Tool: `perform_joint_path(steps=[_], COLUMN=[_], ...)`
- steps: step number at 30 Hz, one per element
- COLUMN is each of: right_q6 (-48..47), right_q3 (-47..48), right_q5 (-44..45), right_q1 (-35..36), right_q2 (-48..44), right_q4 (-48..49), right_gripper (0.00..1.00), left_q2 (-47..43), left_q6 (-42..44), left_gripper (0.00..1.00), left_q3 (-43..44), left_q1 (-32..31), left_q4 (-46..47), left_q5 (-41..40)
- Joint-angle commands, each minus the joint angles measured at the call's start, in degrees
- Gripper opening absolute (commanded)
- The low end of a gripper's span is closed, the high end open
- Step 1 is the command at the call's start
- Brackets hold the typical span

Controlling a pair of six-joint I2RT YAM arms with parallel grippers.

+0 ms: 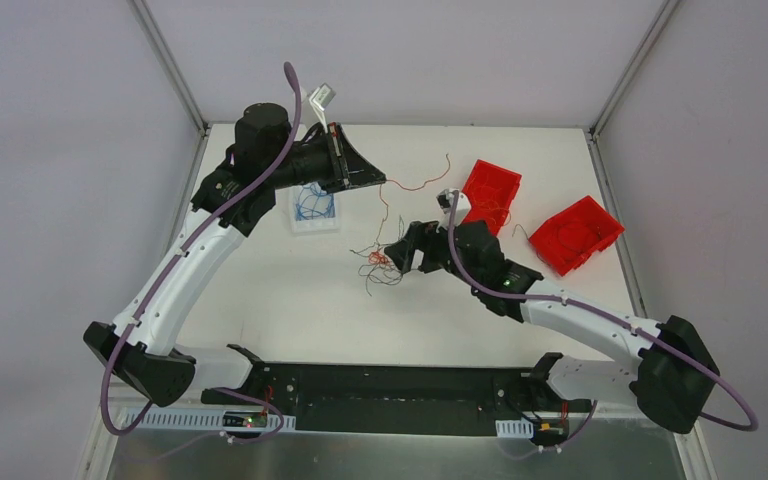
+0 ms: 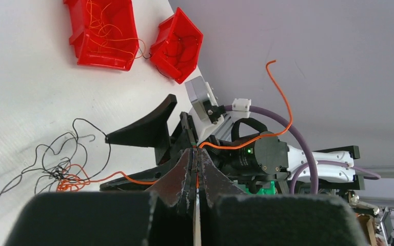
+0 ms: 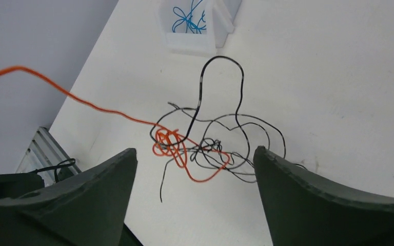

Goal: Untangle the cables

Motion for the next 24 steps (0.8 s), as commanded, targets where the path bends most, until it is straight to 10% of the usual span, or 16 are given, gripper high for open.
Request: perform_joint_path(steps=[1,5,11,20,24], right_q6=[2.3,7.3,18.0,20.1,20.3], right_q3=[2.4,3.0,0.5,-0.8,2.2], right_q5=[-2.5,-1.2,8.9,9.7,8.1], right_q1=[0.0,0.0,0.0,0.0,-0.1], right_q2=[2.8,4.4,4.1,1.8,3.2], right_q4=[4.1,6.5,11.3,11.4,8.8], right_gripper=[0.94,0.99,0.71,0.67,0.48], left_q2=[-1.0,-1.4,-2.6,-3.1,-2.4], left_q6=[-2.3,-3.8,-4.4,-4.7,-5.3], left_gripper=[0.0,0.0,0.0,0.0,0.0], left_q3=[2.9,2.8,1.1,-0.2,-0.4], left_q1=[0.0,0.0,-0.1,-0.1,-0.2], left_q4=[1.0,1.0,1.5,1.6,2.0], left_q5=[2.3,2.7,2.2,1.3,1.6])
